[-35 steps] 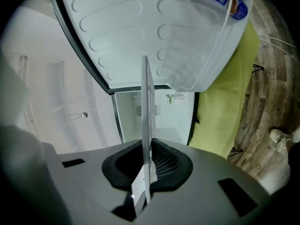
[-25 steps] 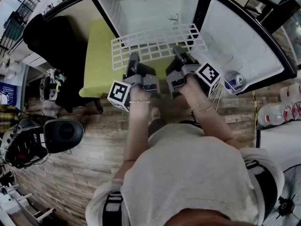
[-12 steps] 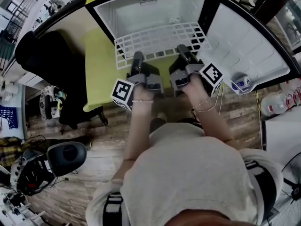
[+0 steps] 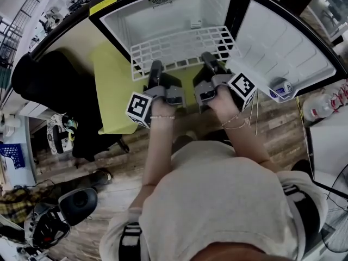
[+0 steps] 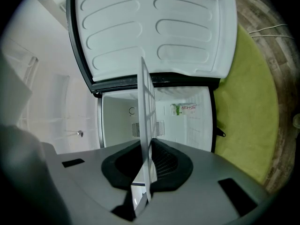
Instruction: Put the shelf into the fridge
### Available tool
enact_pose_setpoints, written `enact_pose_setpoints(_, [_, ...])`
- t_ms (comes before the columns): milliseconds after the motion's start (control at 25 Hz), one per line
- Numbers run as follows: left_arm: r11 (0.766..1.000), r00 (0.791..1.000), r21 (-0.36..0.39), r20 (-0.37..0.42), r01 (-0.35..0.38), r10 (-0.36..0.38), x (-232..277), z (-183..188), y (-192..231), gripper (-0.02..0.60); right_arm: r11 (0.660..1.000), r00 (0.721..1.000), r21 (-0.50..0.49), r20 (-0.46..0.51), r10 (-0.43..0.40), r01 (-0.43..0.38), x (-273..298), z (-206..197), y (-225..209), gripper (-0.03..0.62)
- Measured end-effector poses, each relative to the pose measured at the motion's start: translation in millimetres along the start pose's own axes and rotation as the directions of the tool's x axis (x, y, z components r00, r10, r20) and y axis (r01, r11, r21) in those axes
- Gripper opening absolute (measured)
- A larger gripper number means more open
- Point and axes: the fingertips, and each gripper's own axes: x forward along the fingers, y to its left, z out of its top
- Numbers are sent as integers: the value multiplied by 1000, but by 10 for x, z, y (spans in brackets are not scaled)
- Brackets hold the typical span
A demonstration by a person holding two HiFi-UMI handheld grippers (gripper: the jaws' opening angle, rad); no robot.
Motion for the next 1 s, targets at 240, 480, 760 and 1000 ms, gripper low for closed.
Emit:
enact_pose_setpoints(240, [1000, 1000, -13, -16, 0, 0, 68, 61, -6, 31, 1000, 1000, -9, 22, -6, 6, 57, -40, -8, 43])
enact_pose_setpoints(480, [1000, 1000, -21, -18, -2, 2, 86, 126, 1, 31, 1000, 1000, -14, 23, 0, 1, 91, -90, -7, 43])
enact_pose_setpoints(760, [1000, 1000, -22, -26, 0, -1, 100, 153, 23, 31, 1000, 1000, -15, 21, 1, -1, 103, -108, -16, 42])
enact_pose_setpoints(1000, [999, 999, -37, -35, 14, -16, 120, 159, 50, 32, 1000, 1000, -28, 19, -2, 2, 117, -95, -36, 41])
